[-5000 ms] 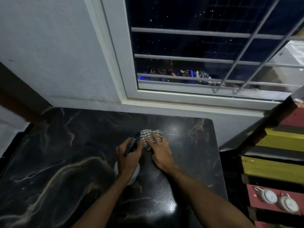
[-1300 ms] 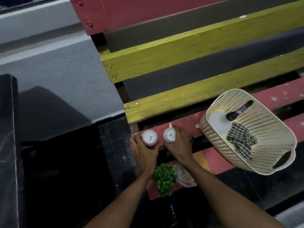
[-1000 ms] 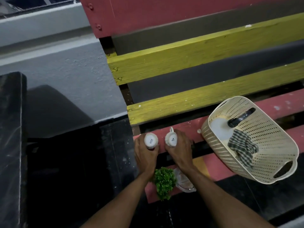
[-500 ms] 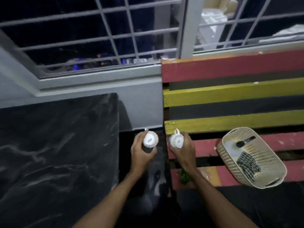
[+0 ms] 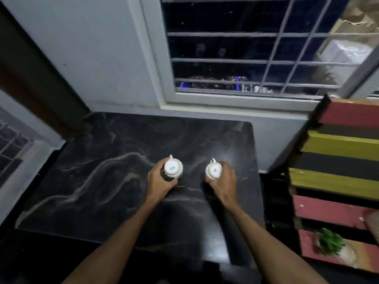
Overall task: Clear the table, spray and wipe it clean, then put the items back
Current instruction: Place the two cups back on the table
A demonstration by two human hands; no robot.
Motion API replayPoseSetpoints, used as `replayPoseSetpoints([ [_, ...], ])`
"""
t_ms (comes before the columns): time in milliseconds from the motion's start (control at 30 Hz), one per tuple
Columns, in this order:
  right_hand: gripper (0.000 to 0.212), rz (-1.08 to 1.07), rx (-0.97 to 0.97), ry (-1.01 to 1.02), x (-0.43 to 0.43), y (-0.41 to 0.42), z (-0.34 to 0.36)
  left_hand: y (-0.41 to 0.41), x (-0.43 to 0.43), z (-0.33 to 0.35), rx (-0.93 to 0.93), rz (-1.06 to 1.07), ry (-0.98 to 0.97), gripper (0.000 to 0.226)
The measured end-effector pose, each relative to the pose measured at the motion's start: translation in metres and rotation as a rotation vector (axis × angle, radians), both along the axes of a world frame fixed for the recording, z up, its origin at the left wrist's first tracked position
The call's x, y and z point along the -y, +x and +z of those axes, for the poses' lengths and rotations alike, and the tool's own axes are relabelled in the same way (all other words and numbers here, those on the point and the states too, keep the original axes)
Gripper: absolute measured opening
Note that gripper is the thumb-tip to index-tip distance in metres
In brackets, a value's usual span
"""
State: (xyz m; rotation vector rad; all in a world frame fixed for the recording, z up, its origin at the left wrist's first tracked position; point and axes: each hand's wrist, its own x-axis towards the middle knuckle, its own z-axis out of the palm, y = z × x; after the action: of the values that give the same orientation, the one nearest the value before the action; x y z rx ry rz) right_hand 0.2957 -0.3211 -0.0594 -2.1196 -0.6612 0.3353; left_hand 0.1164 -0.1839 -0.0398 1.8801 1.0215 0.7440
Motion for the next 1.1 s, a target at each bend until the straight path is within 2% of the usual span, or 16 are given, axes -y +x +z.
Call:
replayPoseSetpoints([
  [200,0.032,-0.04,0.013,0.001,-0.102,-0.083,-0.014,-0.084,-0.124,-0.021,-0.053,-0.057,-0.061,0.068],
  [467,0.034,-0.126,0.049,-0.07,-0.162,-0.109,-0.035,-0.114,-0.197,-0.041,-0.036,-0.169,-0.259,0.069],
  [733,0.042,-0.154,0.085,-0.138,-0.169,-0.105,-0.041,-0.125,-0.222,-0.057,-0.011,-0.274,-0.398,0.072],
  [867,0.042,-0.16,0.102,-0.113,-0.164,-0.105,-0.038,-0.127,-0.214,-0.061,-0.008,-0.249,-0.411,0.086],
  [1100,0.041,-0.216,0.13,-0.093,-0.147,-0.099,-0.036,-0.12,-0.204,-0.047,0.047,-0.156,-0.322,0.061],
])
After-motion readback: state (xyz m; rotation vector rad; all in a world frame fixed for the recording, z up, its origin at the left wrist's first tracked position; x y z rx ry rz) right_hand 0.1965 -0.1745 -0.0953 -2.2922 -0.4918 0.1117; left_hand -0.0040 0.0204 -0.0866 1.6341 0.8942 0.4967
